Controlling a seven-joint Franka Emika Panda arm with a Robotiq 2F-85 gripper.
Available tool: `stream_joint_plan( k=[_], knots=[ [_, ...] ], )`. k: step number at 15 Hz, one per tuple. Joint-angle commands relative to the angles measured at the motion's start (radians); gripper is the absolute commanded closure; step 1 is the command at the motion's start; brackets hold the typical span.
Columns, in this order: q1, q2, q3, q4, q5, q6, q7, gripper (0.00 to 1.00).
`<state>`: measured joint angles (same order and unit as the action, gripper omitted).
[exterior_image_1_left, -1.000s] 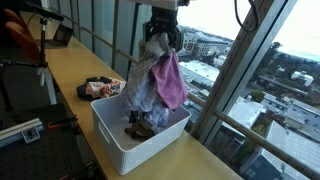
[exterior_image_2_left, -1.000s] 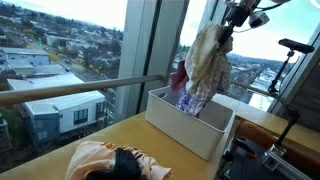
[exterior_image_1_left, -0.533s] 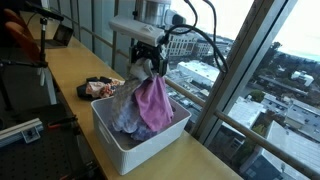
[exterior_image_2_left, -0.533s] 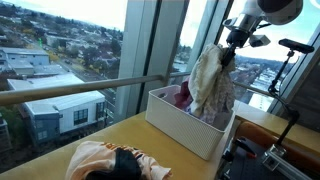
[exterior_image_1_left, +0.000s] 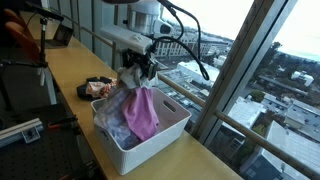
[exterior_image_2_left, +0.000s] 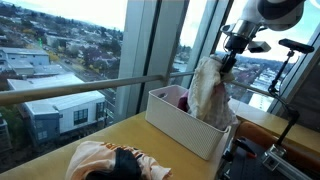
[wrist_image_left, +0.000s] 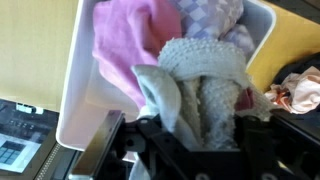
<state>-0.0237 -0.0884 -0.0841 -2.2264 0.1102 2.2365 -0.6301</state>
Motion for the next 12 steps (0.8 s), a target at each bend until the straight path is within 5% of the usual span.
stream_joint_plan(
  k=[1,6,12],
  knots=[
    [-0.001,-0.051,-0.002,-0.010,0.030,0.007,-0.010,0.34],
    [0.010,-0.098,-0.001,-0.015,0.027,0.005,-0.002,0.01],
    [0.087,-0.131,0.048,-0.038,0.051,0.036,0.040,0.00]
  ],
)
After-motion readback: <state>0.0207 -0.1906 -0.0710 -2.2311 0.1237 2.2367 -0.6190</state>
